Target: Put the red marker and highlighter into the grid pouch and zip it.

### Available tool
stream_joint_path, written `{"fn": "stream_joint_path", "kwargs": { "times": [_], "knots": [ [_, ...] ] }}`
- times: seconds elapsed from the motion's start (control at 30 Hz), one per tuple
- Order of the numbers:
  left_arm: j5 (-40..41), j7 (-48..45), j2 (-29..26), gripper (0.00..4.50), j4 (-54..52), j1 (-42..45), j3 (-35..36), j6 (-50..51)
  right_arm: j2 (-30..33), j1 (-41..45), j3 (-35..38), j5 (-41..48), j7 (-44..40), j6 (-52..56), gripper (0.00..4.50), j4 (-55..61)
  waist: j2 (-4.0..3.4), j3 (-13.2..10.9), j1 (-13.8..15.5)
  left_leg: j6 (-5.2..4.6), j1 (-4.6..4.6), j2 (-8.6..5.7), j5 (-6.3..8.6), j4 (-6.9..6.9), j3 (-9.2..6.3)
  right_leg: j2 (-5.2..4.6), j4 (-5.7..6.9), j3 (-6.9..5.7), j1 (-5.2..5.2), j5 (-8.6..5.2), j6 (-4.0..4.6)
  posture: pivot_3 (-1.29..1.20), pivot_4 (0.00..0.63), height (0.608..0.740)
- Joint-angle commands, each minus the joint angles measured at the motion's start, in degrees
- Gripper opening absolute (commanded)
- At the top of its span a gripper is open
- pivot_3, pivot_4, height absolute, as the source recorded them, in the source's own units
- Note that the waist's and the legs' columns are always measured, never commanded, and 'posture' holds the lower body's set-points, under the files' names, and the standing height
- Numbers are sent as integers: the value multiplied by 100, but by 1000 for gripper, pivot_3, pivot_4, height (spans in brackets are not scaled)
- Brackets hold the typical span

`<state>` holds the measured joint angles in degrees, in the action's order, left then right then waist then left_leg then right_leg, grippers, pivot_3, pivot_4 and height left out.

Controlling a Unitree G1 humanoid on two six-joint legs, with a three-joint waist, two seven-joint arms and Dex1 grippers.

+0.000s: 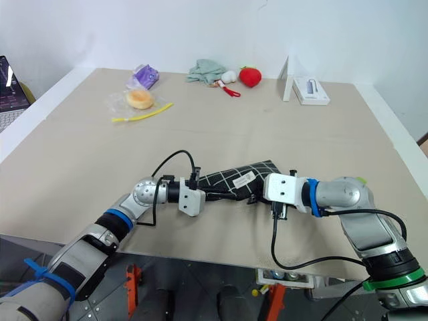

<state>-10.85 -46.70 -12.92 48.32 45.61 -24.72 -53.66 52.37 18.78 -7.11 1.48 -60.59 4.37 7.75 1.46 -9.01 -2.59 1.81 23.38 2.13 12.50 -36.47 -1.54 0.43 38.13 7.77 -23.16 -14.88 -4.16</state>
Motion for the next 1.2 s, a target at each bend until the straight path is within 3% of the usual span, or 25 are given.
{"fn": "stream_joint_path", "kwargs": {
  "times": [0.03, 0.1, 0.13, 0.17, 0.33, 0.5, 0.63, 0.73, 0.8, 0.97, 1.2],
  "knots": [
    [267, -33, 182, 0, -355, 29, 82, 92, -168, 35, 20, 79, 84, 3, 592, 476, 0, 0, 0, 0, 0, 1, 0, -2, -1, 1, 1, -1, 0, 2, 3, 0, 150, 732],
    [545, -152, 248, 0, -434, -37, 205, 413, -81, -104, 238, 177, 101, 316, 592, 597, -1, 0, 0, 0, 0, 0, 0, -2, -1, 1, 2, -1, 0, 3, 6, 0, 150, 732],
    [710, -241, 279, 0, -503, -76, 278, 630, -27, -186, 382, 269, 91, 472, 1701, 679, -1, 0, 2, 0, 1, 0, 0, -2, -2, 0, 4, -1, 0, 4, 7, 0, 150, 732],
    [828, -309, 294, 0, -575, -109, 329, 811, 6, -244, 511, 349, 91, 596, 1974, 761, -1, -1, 2, 0, 1, 1, 0, -2, -2, 0, 5, -2, 0, 5, 10, 0, 150, 732],
    [1065, -537, 263, 0, -897, -254, 448, 1348, 13, -470, 1566, 1251, 235, 1610, 4438, 1442, -1, -1, 4, 0, 5, -1, 0, -3, -8, -1, 4, -6, 0, 7, 13, 0, 150, 732],
    [1124, -591, 242, 0, -1092, -347, 518, 1597, -484, -353, 3070, 2802, 1101, 3068, 4480, 2123, -1, -1, -5, 0, 0, 3, 0, -3, -14, 6, 7, -7, 2, 7, 14, 0, 150, 732],
    [1130, -597, 270, 0, -1150, -401, 576, 1756, -1065, -600, 3427, 1692, 3234, 4117, 4480, 2001, 5, 0, 1, 1, 0, 5, -3, -8, -24, 7, 6, -20, 9, 7, 13, 0, 150, 732],
    [1155, -636, 325, 0, -1153, -400, 589, 1821, -2325, -553, 3624, 1098, 5069, 5177, 4480, 2289, -2, 3, 2, 3, 1, 2, -8, -6, -21, 5, 8, -16, 4, 8, 14, 0, 150, 732],
    [1158, -655, 348, 0, -1151, -396, 590, 1842, -2819, -459, 3697, 752, 5772, 5517, 4480, 2415, -12, 4, -3, 1, 1, 3, -10, 0, -22, 6, 12, -16, 1, 7, 15, 0, 150, 732],
    [1144, -670, 393, 0, -1170, -428, 580, 1870, -3379, -109, 3968, 241, 6781, 5867, 4480, 2413, -51, 1, -11, 1, 5, 1, -10, 2, -18, 7, 15, -10, -10, 6, 16, 0, 150, 732],
    [1124, -624, 388, 0, -1298, -527, 577, 1929, -3760, 190, 4339, 407, 6883, 5891, 4480, 1956, -52, 1, -19, 0, 5, 2, -9, 3, -19, 8, 14, -10, -8, 5, 17, 0, 150, 732]
  ]
}}
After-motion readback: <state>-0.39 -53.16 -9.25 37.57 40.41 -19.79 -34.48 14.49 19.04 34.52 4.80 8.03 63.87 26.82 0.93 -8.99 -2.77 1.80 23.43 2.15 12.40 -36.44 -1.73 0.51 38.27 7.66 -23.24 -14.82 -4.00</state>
